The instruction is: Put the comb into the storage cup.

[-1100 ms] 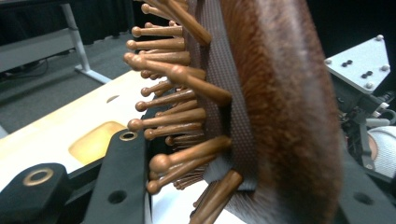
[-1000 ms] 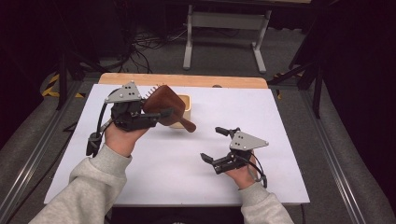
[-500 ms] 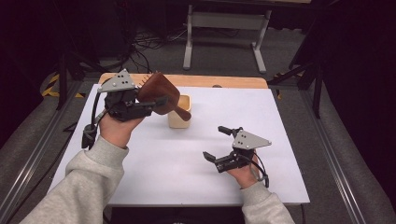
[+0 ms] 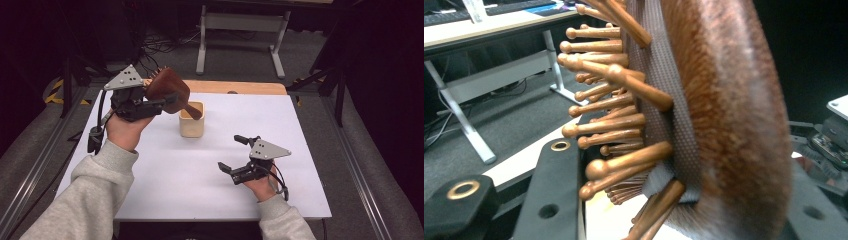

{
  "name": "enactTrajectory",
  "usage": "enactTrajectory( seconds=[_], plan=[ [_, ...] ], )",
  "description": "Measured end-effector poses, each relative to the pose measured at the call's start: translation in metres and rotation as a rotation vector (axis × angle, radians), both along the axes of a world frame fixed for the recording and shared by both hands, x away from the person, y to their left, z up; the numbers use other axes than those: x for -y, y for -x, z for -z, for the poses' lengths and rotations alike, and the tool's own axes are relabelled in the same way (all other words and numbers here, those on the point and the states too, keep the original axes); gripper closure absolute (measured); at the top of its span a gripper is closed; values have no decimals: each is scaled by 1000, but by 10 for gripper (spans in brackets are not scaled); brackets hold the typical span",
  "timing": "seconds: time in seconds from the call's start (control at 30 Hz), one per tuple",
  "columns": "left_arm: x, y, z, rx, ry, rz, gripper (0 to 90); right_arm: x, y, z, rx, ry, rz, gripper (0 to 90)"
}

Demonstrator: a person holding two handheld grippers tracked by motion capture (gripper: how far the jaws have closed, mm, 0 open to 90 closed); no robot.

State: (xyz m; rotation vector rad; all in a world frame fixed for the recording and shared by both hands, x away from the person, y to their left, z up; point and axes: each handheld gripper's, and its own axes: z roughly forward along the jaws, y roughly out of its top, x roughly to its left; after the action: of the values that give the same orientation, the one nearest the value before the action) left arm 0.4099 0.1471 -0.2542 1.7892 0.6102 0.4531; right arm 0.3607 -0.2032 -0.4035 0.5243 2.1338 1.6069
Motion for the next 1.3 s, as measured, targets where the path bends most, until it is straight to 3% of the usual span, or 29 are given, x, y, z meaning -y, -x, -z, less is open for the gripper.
enactTrajectory(
  seconds=[0.47,0.97,1.3],
  plan=[
    [5,-15,4,2,-6,-61,556,0,0,0,2,4,4,3],
    [8,-35,13,-27,4,-116,555,1,0,0,2,2,3,5],
    [13,-46,22,-49,-12,-140,553,2,0,-1,8,-3,4,6]
  ],
)
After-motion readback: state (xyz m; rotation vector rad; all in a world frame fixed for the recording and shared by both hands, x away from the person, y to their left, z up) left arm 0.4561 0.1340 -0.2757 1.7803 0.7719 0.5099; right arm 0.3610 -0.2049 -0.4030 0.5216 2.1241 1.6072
